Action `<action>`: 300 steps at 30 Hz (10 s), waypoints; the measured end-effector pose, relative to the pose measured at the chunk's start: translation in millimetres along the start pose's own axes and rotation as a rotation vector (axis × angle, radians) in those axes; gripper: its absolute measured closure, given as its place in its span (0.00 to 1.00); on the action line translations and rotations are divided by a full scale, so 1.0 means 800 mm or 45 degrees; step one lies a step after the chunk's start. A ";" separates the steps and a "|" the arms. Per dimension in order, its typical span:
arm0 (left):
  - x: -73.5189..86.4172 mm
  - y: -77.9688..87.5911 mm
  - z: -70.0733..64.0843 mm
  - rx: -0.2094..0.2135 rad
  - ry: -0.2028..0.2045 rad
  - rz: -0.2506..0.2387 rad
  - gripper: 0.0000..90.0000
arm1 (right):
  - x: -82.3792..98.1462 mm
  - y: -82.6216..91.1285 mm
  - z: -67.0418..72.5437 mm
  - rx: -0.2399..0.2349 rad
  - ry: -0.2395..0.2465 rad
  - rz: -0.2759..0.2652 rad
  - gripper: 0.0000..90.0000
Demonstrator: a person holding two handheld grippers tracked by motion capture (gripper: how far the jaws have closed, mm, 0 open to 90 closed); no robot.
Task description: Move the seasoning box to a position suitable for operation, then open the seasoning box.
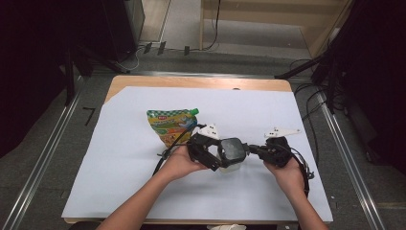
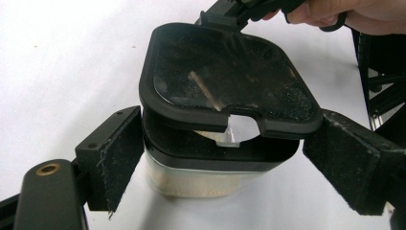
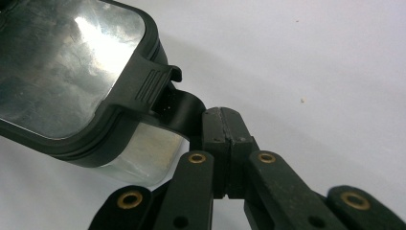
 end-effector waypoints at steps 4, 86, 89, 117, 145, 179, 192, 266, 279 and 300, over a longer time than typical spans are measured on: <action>-0.003 0.001 -0.001 0.001 0.006 0.005 0.17 | 0.000 0.000 0.000 0.003 0.000 0.001 1.00; -0.098 -0.023 -0.011 0.178 0.039 0.069 0.83 | 0.005 0.009 0.004 -0.009 -0.017 -0.024 1.00; -0.094 -0.017 -0.011 0.183 0.050 0.075 0.77 | 0.004 0.022 0.007 -0.022 -0.028 -0.063 1.00; -0.027 0.071 0.004 0.169 0.159 0.026 0.63 | 0.030 0.051 0.098 -0.218 0.087 -0.035 0.90; 0.017 0.150 0.021 0.051 0.199 -0.003 0.53 | -0.012 -0.022 0.171 -0.360 0.251 0.011 0.67; 0.085 0.241 0.064 -0.148 0.363 -0.042 0.54 | 0.005 -0.067 0.206 -0.428 0.331 0.065 0.60; 0.097 0.245 0.086 -0.205 0.404 -0.049 0.53 | 0.007 -0.071 0.202 -0.420 0.319 0.070 0.60; 0.004 0.234 0.016 -0.050 0.399 -0.221 1.00 | -0.009 -0.128 0.196 -0.274 0.207 -0.005 0.59; 0.007 0.239 -0.002 0.009 0.448 -0.220 1.00 | -0.013 -0.135 0.201 -0.173 0.166 -0.126 0.65; 0.012 0.221 -0.003 -0.048 0.503 -0.206 1.00 | -0.001 -0.106 0.234 -0.229 0.414 -0.215 0.69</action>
Point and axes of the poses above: each handheld gripper's, and its own axes: y roughly backward along the jaws, x roughly out of its underside, z roughly to its left, the point moved 2 cm from there along -y, roughly forward along the jaws
